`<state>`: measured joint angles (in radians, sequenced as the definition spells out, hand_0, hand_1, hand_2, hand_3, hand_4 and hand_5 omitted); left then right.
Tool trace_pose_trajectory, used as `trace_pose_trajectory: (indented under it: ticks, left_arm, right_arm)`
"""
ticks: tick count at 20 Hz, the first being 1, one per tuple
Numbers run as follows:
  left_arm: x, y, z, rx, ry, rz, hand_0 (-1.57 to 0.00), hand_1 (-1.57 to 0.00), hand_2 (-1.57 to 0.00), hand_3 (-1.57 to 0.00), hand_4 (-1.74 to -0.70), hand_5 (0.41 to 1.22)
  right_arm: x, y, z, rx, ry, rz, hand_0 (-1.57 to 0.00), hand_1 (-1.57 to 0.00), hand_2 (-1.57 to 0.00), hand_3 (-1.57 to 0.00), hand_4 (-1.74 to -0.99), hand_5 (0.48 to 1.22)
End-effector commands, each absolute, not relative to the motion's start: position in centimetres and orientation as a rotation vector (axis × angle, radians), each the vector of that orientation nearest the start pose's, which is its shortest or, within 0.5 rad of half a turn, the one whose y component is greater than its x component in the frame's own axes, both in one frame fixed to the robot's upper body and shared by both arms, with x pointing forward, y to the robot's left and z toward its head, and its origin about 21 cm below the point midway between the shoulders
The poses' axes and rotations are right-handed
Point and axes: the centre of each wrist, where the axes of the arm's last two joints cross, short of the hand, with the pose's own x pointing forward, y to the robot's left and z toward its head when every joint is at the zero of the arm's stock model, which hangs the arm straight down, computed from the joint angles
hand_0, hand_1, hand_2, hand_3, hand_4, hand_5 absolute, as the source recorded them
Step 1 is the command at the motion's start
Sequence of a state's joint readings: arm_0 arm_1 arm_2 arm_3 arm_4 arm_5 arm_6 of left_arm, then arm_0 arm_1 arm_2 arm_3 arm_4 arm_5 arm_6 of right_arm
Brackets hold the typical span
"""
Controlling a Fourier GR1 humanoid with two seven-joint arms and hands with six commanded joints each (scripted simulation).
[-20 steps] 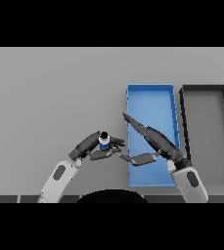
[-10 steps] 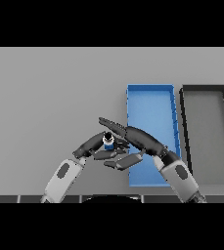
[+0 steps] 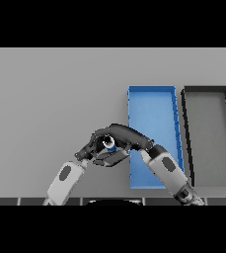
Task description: Pick up the blue pipe and place it into the blue bin.
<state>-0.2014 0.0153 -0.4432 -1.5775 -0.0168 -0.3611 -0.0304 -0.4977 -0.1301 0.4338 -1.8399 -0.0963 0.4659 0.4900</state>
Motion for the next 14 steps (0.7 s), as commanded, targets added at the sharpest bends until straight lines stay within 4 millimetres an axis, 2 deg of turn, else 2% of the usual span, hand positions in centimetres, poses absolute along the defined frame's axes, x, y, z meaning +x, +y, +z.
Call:
trace_pose_trajectory:
  ticks: [1, 2, 3, 5, 7, 10, 14]
  left_arm:
    - [26.2, 10.7, 4.3, -0.641, -1.675, -0.783, -1.57, -1.57, -1.54, -1.21, -1.65, 1.221]
    - [26.4, 10.7, 4.4, -0.654, -1.685, -0.783, -1.57, -1.57, -1.55, -1.23, -1.67, 1.221]
    - [26.2, 10.5, 4.4, -0.665, -1.685, -0.778, -1.57, -1.57, -1.55, -1.27, -1.68, 1.221]
    - [26.1, 10.7, 4.3, -0.652, -1.681, -0.788, -1.57, -1.57, -1.56, -1.33, -1.70, 1.221]
    - [26.1, 10.7, 4.5, -0.657, -1.695, -0.793, -1.57, -1.57, -1.55, -1.37, -1.72, 1.221]
    - [26.3, 10.6, 4.5, -0.655, -1.730, -0.783, -1.57, -1.57, -1.55, -1.42, -1.73, 1.221]
    - [26.7, 10.2, 4.4, -0.660, -1.728, -0.775, -1.57, -1.57, -1.56, -1.42, -1.73, 1.221]
  right_arm:
    - [26.5, -9.8, 17.3, 0.439, -1.601, 1.190, -0.97, -0.98, -0.99, -0.79, -1.496, 0.555]
    - [26.4, -9.6, 17.1, 0.471, -1.609, 1.170, -1.09, -1.10, -1.10, -0.90, -1.537, 0.600]
    - [26.4, -9.6, 17.0, 0.496, -1.620, 1.142, -1.19, -1.19, -1.20, -1.03, -1.513, 0.671]
    - [26.5, -9.6, 16.6, 0.523, -1.633, 1.128, -1.32, -1.33, -1.33, -1.23, -1.481, 0.869]
    - [26.3, -9.6, 16.4, 0.537, -1.682, 1.142, -1.41, -1.42, -1.42, -1.35, -1.474, 0.996]
    - [25.9, -9.0, 16.4, 0.535, -1.698, 1.158, -1.49, -1.49, -1.49, -1.46, -1.485, 1.106]
    - [25.8, -9.2, 16.2, 0.585, -1.655, 1.067, -1.54, -1.54, -1.54, -1.52, -1.493, 1.174]
